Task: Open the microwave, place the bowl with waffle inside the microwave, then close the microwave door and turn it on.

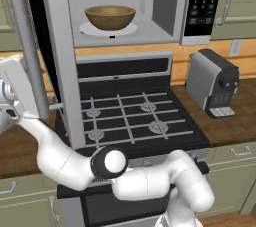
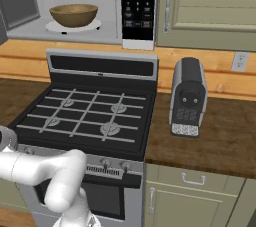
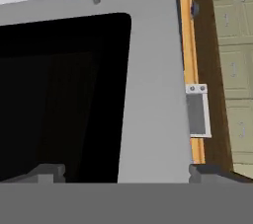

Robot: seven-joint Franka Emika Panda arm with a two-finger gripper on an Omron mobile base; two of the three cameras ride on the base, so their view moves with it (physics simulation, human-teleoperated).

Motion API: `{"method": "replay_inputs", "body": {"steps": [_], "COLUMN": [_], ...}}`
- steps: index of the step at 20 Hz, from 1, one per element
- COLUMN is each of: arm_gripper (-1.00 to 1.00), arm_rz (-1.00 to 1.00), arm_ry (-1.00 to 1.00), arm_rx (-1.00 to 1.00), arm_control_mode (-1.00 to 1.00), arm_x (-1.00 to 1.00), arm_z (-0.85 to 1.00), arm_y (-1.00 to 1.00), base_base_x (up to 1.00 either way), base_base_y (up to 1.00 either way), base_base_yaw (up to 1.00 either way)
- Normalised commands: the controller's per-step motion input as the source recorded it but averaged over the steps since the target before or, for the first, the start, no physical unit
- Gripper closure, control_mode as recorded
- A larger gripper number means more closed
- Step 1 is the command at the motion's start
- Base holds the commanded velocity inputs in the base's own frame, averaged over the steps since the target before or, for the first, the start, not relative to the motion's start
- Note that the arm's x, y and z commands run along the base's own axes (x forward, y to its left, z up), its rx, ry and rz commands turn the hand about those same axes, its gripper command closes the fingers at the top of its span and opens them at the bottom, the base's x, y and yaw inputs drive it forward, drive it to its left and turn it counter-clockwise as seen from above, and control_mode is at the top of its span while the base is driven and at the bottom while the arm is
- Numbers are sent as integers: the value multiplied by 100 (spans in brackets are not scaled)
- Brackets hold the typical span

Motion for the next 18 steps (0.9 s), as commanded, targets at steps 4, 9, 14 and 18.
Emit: {"method": "replay_inputs", "body": {"steps": [4, 9, 14, 18], "arm_gripper": [-100, -100, -100, -100], "arm_rz": [12, 13, 14, 14], "arm_ry": [-9, -9, -10, -13], "arm_rx": [20, 22, 21, 21], "arm_control_mode": [-100, -100, -100, -100], "arm_x": [0, 0, 0, 0], "arm_z": [7, 3, 0, 0], "arm_y": [-66, -67, -68, -70], "base_base_x": [0, 0, 0, 0], "base_base_y": [0, 0, 0, 0], "base_base_yaw": [0, 0, 0, 0]}}
